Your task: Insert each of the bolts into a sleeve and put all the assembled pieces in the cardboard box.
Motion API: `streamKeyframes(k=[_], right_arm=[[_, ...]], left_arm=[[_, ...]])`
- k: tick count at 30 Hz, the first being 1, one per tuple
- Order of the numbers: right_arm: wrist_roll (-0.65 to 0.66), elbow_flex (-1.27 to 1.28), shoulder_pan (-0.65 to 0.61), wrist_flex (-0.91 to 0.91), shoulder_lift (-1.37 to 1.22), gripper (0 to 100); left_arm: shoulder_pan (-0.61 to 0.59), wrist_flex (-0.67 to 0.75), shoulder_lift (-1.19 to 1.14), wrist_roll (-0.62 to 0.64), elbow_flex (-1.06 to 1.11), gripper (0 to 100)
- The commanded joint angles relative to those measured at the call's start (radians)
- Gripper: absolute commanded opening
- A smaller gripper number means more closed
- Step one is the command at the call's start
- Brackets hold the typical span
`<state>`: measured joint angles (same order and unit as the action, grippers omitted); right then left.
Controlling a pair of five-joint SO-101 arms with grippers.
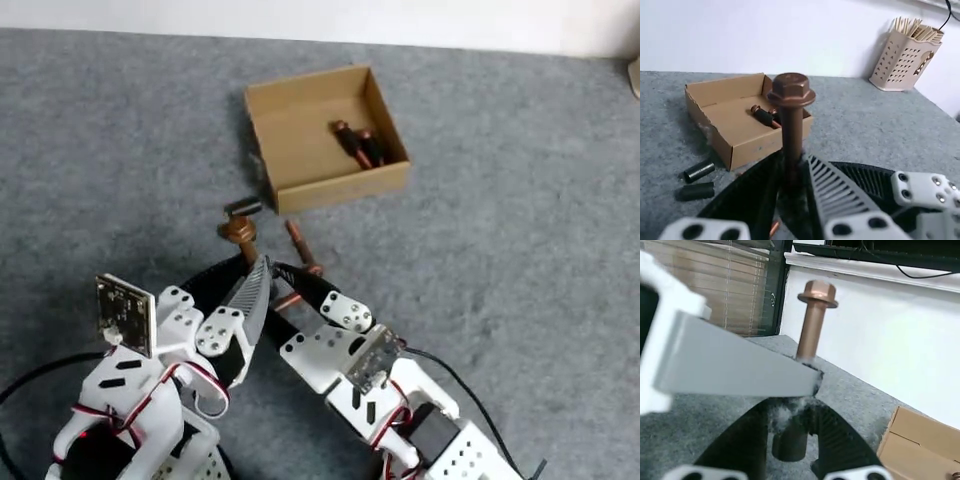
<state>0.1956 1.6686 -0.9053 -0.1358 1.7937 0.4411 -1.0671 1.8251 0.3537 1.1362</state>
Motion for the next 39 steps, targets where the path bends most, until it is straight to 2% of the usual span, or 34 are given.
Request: streamKeyframes(k=[1,3,7,9,15,20,25,33,37,39], right_arm=[[0.014,0.007,0.013,0.031,0.019,0.4],[0.014,0.007,0.013,0.031,0.019,0.4],[0.014,0.007,0.013,0.031,0.019,0.4],[0.014,0.008,0.013,0.031,0.019,0.4],[0.014,0.008,-0.018,0.031,0.010,0.4],[0.014,0.010,-0.021,0.031,0.010,0.4],[0.014,0.010,-0.019,0.031,0.010,0.4],[0.014,0.010,-0.019,0.031,0.010,0.4],[0.014,0.010,-0.019,0.031,0.010,0.4],[0.014,0.010,-0.019,0.031,0.008,0.4]], left_arm=[[0.018,-0.002,0.010,0.002,-0.004,2],[0.018,-0.005,0.010,0.002,-0.002,8],[0.019,-0.087,0.010,0.002,-0.004,32],[0.018,-0.129,0.008,0.002,-0.002,38],[0.016,-0.150,-0.002,0.002,-0.012,34],[0.013,-0.150,-0.002,0.008,-0.099,34],[-0.097,-0.120,-0.002,0.008,-0.165,34],[-0.306,-0.080,-0.012,0.002,-0.136,34],[-0.334,-0.074,-0.013,0.002,-0.051,34],[-0.335,-0.025,-0.018,0.002,0.016,34]])
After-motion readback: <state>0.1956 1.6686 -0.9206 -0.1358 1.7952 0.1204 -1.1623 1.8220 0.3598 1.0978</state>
